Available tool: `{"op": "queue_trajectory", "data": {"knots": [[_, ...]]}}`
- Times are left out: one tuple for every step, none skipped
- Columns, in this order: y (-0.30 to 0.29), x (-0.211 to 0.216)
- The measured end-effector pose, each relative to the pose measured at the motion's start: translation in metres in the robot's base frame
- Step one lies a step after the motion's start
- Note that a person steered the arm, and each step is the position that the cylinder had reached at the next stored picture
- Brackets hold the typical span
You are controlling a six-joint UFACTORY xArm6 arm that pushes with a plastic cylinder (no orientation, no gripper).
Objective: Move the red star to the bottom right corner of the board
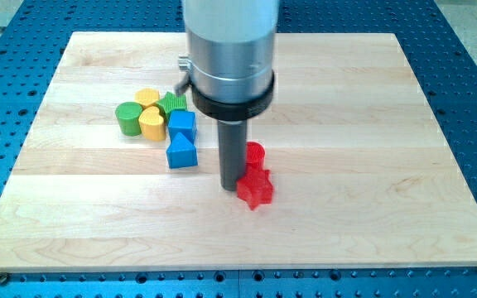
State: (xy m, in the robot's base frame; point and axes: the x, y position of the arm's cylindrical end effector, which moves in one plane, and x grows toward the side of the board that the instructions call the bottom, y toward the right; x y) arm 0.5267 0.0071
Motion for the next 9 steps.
{"op": "queue_trajectory", "data": {"knots": [[0.086, 0.029], [0.076, 0.031], [0.073, 0.059], [0.128, 0.060], [0.097, 0.075], [0.105, 0.092], [0.165, 0.091], [0.228, 0.091], [0.236, 0.084]]}}
